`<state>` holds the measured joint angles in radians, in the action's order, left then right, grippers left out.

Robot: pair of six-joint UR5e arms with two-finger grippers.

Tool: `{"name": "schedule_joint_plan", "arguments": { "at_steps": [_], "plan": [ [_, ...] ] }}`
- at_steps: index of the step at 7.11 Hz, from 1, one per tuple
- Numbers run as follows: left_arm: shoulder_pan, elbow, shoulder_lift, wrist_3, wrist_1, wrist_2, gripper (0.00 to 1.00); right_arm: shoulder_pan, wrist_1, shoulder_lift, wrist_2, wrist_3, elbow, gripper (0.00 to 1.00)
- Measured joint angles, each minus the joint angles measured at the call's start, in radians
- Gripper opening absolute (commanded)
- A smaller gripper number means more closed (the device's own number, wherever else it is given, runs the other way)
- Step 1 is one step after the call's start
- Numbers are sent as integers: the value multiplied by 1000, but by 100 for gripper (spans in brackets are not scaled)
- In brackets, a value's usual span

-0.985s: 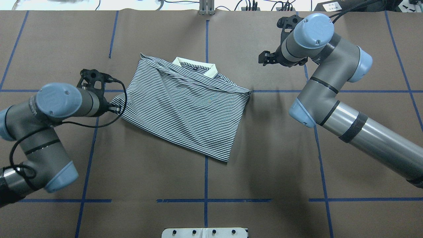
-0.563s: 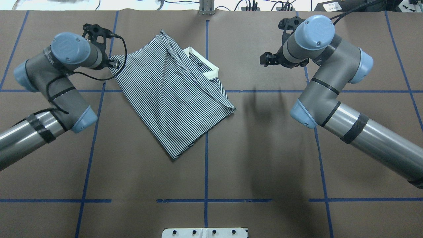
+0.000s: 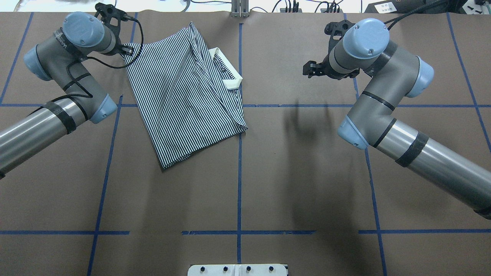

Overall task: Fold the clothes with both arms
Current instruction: 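Grasp the side edge with the left gripper and fold it across the shirt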

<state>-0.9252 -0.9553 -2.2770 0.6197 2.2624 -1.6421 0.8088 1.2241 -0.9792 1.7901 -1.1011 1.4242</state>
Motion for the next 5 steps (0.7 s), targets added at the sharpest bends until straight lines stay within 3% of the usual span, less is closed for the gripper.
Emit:
{"name": "schedule_joint_plan", "arguments": {
  "at_steps": [2, 3, 5],
  "plan": [
    [-15, -12, 8, -38, 34, -53, 100, -54, -3, 54, -87, -207, -21, 79],
    [-21, -33, 25, -43, 47, -89, 100, -94, -19, 112, -159, -352, -70, 78],
    [-25, -60, 49, -41, 69, -111, 100, -164, -63, 271, -299, -584, -255, 70]
  ]
}}
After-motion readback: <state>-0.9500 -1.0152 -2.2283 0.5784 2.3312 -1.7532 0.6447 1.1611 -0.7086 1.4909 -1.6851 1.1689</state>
